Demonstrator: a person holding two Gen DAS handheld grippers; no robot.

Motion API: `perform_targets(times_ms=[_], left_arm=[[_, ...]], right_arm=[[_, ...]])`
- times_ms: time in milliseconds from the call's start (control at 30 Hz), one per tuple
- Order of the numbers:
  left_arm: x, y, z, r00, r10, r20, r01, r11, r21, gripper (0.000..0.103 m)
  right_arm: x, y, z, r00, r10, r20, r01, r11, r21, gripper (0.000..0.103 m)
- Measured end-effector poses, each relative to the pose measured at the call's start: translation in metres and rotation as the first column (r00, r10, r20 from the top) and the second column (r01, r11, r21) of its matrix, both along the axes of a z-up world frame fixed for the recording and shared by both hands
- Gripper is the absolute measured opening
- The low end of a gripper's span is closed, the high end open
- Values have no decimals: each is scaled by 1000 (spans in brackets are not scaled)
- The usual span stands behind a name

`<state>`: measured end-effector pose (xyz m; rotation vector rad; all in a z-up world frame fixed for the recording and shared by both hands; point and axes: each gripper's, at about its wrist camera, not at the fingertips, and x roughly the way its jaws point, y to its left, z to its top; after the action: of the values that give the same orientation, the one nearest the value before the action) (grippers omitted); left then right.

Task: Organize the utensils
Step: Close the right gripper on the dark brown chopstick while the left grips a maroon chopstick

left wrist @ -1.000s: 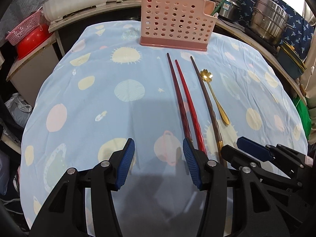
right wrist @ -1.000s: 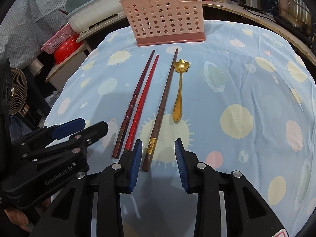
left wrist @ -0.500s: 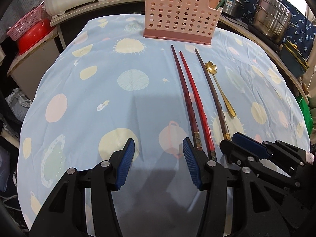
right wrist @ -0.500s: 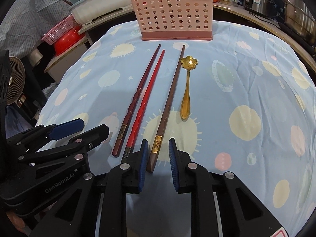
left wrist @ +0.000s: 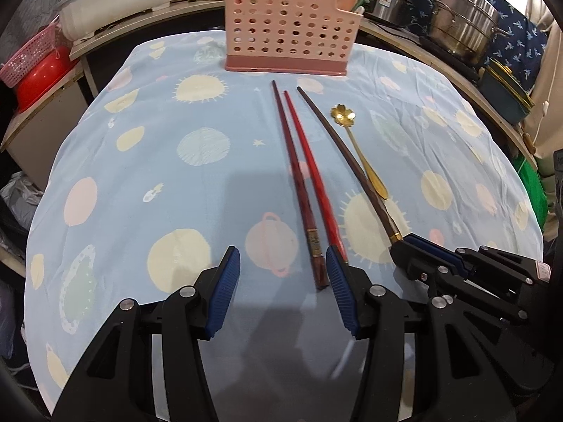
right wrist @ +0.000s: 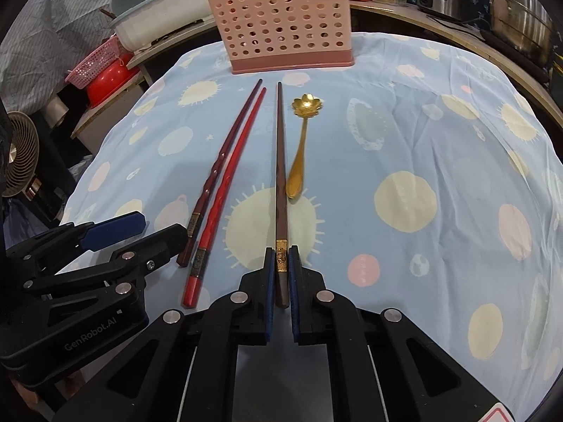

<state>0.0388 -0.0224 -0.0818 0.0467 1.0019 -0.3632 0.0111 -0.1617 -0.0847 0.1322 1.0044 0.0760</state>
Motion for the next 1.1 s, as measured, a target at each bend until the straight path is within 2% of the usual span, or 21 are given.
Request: perform_targets(times_ms=[200, 533, 667, 733, 800, 1100], left_arm=[[4, -6, -8, 1000, -2, -12, 2, 1000, 16, 47], [2, -9, -11, 999, -7, 33, 4, 998, 66, 41], [2, -8, -10, 999, -2, 43, 0, 998, 67, 28], [2, -5, -10, 999, 2, 40, -4, 998, 59, 14], [3, -2, -9, 1000, 0, 30, -2, 999, 45, 7], [-2, 8, 5, 999, 11, 30, -12, 1000, 7, 7]], right_arm=[[-2, -4, 0, 1000, -10, -1, 10, 1000, 7, 7], [-2, -4, -1, 1000, -10, 0, 10, 1000, 7, 7], [-2, -4, -1, 1000, -10, -1, 10, 1000, 8, 7], [-2, -4, -1, 1000, -10, -1, 10, 1000, 8, 7], [-2, -4, -1, 1000, -10, 0, 10, 1000, 10, 7], [-12, -10, 12, 1000, -17, 22, 16, 999, 37, 7]])
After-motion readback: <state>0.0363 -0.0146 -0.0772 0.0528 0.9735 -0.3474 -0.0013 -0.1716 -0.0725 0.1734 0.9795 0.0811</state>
